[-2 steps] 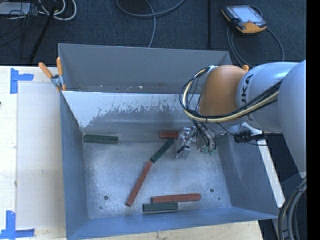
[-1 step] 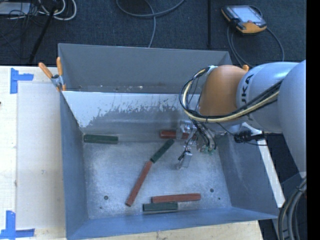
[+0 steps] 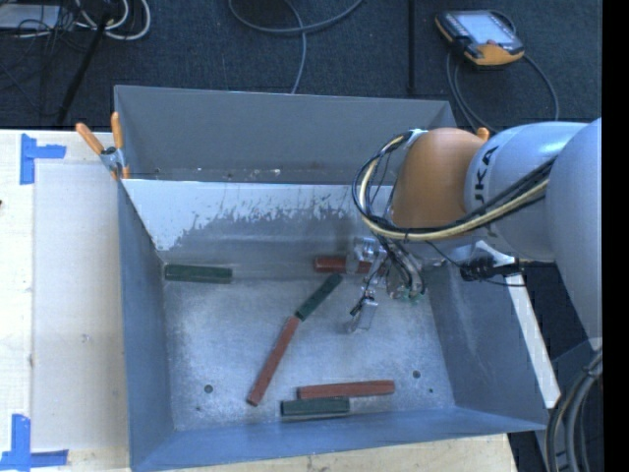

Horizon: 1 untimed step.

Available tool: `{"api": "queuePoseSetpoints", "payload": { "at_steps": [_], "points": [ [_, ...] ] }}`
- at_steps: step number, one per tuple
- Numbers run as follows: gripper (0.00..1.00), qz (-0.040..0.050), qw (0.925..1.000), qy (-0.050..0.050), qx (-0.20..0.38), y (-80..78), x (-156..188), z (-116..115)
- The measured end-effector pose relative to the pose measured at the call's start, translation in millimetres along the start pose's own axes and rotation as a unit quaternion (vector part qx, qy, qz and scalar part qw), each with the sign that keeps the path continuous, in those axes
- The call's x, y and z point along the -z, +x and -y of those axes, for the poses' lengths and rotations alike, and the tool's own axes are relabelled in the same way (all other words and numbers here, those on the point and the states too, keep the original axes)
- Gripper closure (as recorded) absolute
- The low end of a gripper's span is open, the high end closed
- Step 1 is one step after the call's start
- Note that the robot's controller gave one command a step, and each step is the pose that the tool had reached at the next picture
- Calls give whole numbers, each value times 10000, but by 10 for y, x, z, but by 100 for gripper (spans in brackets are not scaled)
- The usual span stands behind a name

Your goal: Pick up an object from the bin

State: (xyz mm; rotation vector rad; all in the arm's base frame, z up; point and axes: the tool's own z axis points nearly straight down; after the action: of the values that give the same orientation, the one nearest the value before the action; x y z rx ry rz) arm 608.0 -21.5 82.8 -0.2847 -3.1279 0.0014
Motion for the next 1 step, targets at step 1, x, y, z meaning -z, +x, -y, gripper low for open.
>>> {"api": "queuePoseSetpoints", "payload": {
  "at_steps": [1],
  "points": [
    [0,2,9998,4,215,78,164,-248]
  ]
}}
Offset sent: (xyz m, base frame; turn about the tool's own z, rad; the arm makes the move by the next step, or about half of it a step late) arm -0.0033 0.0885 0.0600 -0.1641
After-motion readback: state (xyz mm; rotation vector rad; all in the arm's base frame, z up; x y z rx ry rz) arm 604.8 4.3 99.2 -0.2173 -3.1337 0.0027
